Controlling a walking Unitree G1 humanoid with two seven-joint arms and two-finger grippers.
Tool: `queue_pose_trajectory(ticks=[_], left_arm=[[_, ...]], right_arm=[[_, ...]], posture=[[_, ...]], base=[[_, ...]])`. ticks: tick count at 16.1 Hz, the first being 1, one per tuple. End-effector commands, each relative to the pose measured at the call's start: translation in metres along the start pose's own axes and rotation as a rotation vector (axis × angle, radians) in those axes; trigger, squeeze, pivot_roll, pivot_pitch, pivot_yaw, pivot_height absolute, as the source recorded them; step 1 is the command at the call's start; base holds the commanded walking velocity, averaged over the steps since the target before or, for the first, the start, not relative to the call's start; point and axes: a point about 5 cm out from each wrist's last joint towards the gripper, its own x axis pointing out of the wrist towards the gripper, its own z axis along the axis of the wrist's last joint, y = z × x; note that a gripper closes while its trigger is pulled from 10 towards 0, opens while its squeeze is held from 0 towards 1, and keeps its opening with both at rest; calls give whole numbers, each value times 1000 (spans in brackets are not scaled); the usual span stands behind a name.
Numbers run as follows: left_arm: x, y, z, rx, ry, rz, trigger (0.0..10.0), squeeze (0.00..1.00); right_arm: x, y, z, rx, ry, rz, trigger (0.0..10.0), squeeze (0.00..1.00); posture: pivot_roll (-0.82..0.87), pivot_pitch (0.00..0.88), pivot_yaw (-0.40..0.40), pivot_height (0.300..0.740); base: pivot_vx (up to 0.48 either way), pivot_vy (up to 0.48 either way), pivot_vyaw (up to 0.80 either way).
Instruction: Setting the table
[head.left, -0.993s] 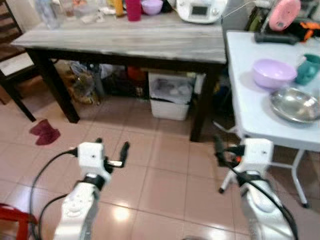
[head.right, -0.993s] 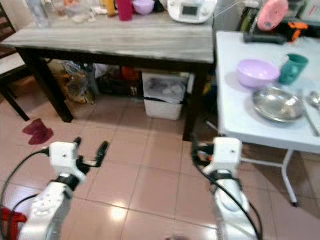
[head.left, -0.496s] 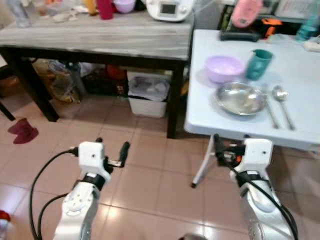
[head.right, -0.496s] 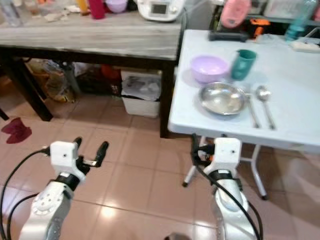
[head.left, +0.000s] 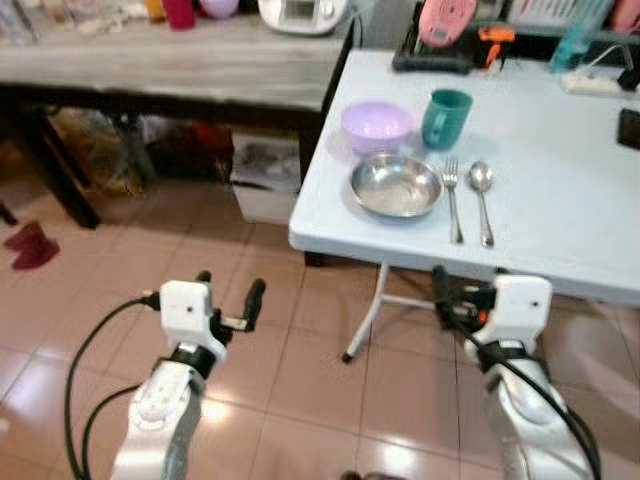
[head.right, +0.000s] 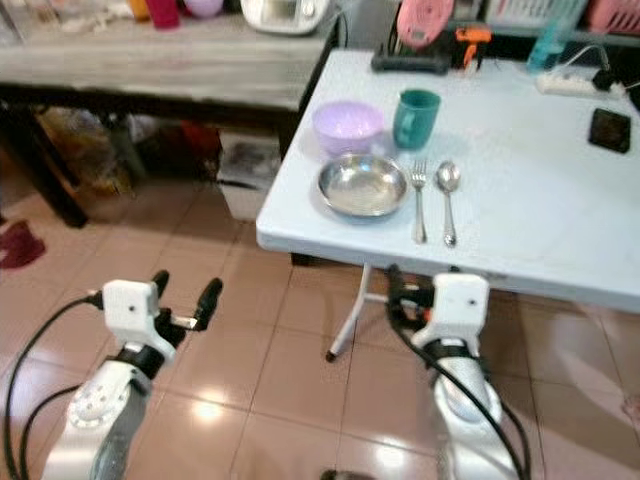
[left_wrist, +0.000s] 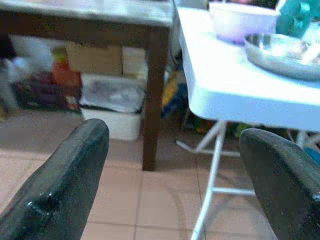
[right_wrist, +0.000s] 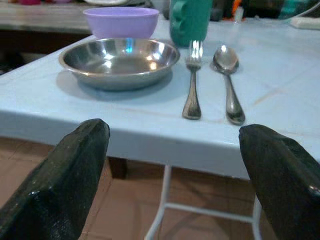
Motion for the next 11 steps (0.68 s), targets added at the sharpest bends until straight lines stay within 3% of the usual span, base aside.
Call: queue_pose_trajectory(ticks=[1,6,11], left_arm=[[-1,0,3,-17,-9,-22,10000,0],[-1,-7,4,-50,-23,-75,10000,0],[-2,-11,4,-69,-21,-96,10000,0]], right_arm=[[0,-3,6,-14,-31,-19,10000,0],[0,-5,7,-12,-28,-28,10000,0],[0,-6,7,-23,-31,-32,10000,0]], posture=[[-125,114,49,740],[-129,118,50,740],[-133,121,48,740]], base=[[0,0,0],[0,0,0],[294,0,0]])
